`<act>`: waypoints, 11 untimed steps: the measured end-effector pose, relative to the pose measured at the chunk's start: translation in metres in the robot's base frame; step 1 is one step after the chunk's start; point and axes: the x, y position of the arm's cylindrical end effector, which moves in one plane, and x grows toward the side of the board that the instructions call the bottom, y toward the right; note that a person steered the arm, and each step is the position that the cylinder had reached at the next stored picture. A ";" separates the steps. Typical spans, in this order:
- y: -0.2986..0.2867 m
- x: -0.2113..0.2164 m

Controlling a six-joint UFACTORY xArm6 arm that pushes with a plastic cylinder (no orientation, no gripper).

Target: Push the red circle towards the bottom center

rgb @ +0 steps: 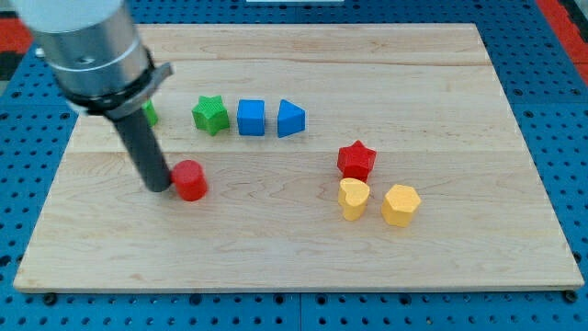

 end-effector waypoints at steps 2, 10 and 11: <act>0.114 0.001; 0.101 0.010; 0.066 0.040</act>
